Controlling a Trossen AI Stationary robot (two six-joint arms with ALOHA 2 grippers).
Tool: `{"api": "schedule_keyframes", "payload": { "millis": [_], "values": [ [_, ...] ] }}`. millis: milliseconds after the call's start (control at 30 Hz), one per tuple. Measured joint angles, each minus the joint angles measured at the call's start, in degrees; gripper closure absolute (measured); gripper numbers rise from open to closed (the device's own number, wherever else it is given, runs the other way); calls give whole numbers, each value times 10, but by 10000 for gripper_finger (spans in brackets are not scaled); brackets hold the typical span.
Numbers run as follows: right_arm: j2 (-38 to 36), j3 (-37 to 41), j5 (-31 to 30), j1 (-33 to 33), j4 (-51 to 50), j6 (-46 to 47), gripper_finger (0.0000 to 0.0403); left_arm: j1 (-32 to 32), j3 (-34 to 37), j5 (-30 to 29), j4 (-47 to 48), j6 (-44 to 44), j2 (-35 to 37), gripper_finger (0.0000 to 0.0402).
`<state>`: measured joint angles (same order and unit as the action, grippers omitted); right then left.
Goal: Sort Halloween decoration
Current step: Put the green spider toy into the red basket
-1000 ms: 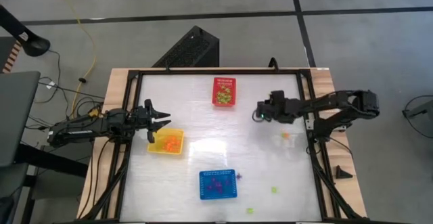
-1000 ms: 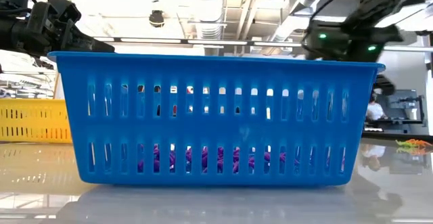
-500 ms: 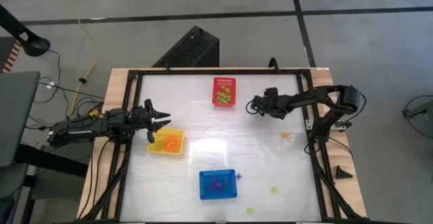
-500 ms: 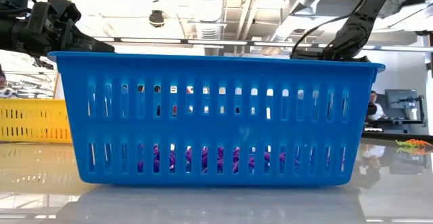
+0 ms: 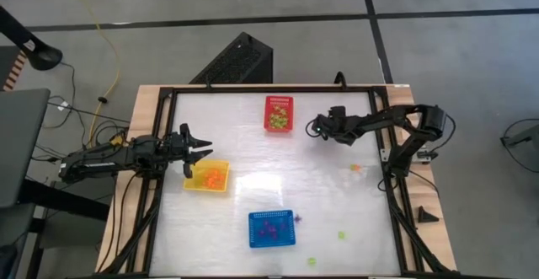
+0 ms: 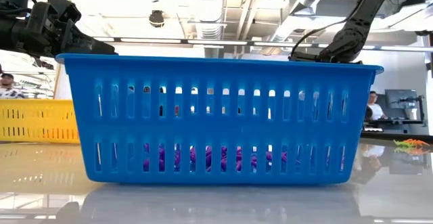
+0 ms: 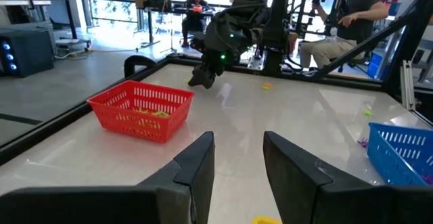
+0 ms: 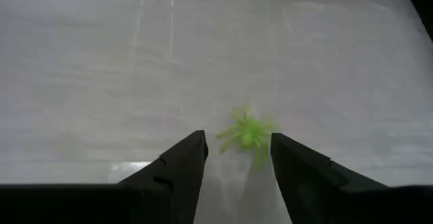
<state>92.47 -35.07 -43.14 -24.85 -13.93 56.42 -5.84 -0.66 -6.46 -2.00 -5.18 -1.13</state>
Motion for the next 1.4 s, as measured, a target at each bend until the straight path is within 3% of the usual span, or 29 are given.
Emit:
{"api": "schedule_keyframes", "payload": {
  "millis": [467,767,1067,1167,1400],
  "values": [
    [5,0,14,-9,6,20,307,0,0,0,0,0,0,285],
    [-58,3,7,24,-8,-68,381,0,0,0,0,0,0,285],
    [-188,2,55,129,-19,-132,383,0,0,0,0,0,0,285],
    [-215,2,48,171,-61,-101,380,0,0,0,0,0,0,285],
    [-207,1,12,138,-113,-58,340,0,0,0,0,0,0,285]
  ]
}}
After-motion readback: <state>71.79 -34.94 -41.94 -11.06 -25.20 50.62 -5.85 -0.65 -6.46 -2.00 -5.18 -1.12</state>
